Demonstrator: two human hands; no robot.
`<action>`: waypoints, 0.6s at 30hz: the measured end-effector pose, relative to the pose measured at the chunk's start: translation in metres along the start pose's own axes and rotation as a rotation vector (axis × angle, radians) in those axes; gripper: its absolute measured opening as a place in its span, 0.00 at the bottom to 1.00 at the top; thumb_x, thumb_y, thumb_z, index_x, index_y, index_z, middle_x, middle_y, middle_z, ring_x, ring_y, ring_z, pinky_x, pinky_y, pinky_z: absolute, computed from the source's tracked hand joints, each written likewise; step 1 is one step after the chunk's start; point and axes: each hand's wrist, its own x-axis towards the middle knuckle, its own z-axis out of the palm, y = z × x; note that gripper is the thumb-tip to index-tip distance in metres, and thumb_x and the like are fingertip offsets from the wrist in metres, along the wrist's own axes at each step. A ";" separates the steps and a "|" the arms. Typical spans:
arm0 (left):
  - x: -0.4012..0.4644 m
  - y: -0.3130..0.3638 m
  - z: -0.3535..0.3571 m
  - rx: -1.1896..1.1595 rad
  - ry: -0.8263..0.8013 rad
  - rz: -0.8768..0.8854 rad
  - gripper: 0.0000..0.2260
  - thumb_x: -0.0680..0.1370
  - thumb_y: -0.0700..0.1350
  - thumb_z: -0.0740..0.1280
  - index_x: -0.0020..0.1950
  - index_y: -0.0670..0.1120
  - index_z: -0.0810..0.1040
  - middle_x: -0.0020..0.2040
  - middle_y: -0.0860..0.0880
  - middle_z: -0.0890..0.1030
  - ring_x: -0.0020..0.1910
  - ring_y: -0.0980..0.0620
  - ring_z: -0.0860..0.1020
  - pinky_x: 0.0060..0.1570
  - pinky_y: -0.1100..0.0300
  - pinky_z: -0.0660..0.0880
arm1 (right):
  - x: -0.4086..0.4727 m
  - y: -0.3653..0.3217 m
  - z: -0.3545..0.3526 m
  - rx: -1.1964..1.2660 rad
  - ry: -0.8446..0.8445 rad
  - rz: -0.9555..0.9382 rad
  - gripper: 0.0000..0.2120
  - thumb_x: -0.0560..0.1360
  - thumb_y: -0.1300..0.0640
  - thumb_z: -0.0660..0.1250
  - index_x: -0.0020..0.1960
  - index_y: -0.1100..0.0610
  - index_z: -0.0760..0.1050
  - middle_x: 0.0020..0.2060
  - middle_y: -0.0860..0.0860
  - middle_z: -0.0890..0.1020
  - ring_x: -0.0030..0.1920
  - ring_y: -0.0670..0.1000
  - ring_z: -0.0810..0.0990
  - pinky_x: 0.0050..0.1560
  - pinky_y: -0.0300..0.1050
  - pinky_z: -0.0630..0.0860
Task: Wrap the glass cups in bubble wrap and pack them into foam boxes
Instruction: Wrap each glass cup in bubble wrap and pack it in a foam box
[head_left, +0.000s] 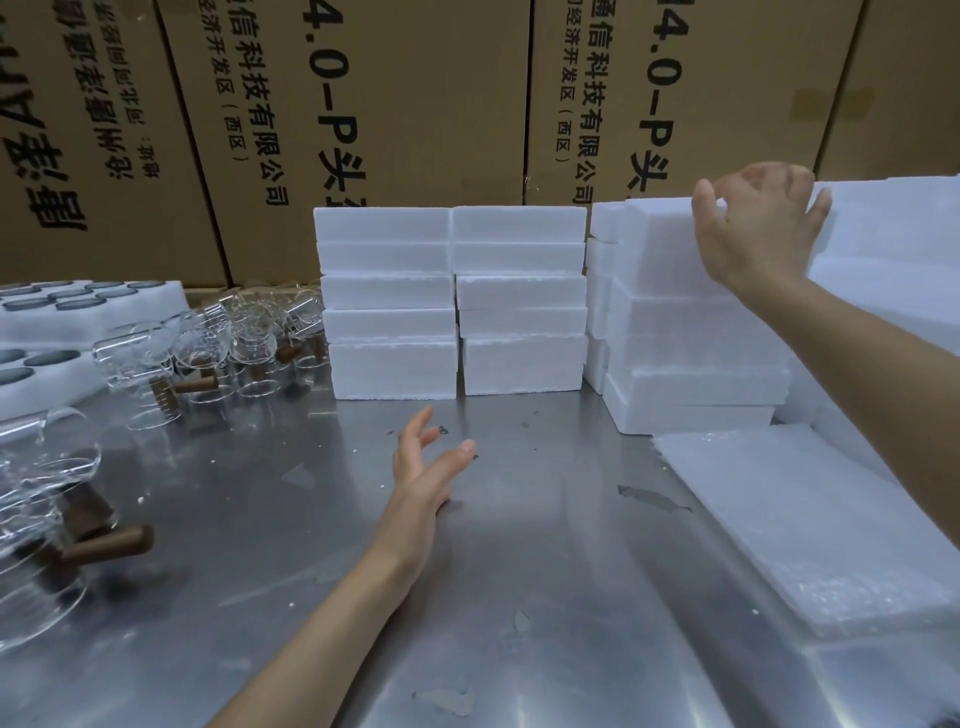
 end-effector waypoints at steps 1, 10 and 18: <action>0.000 0.000 0.000 -0.007 0.007 -0.001 0.27 0.65 0.56 0.64 0.63 0.62 0.64 0.65 0.55 0.67 0.62 0.55 0.73 0.49 0.62 0.70 | 0.000 -0.002 -0.002 0.010 -0.010 0.001 0.24 0.78 0.44 0.49 0.55 0.58 0.78 0.66 0.56 0.70 0.71 0.58 0.58 0.73 0.61 0.45; 0.067 0.011 -0.011 0.237 0.183 0.070 0.08 0.80 0.40 0.63 0.58 0.50 0.74 0.56 0.50 0.77 0.53 0.52 0.75 0.44 0.68 0.69 | -0.021 -0.082 -0.012 0.569 0.186 -0.298 0.16 0.78 0.56 0.54 0.59 0.60 0.74 0.54 0.54 0.76 0.58 0.52 0.71 0.58 0.39 0.63; 0.180 0.069 0.005 0.364 0.241 0.116 0.20 0.81 0.44 0.59 0.73 0.45 0.66 0.69 0.49 0.71 0.63 0.51 0.70 0.55 0.61 0.64 | -0.054 -0.132 0.071 0.823 -0.302 0.205 0.24 0.79 0.58 0.50 0.76 0.57 0.56 0.74 0.51 0.63 0.71 0.52 0.63 0.65 0.45 0.61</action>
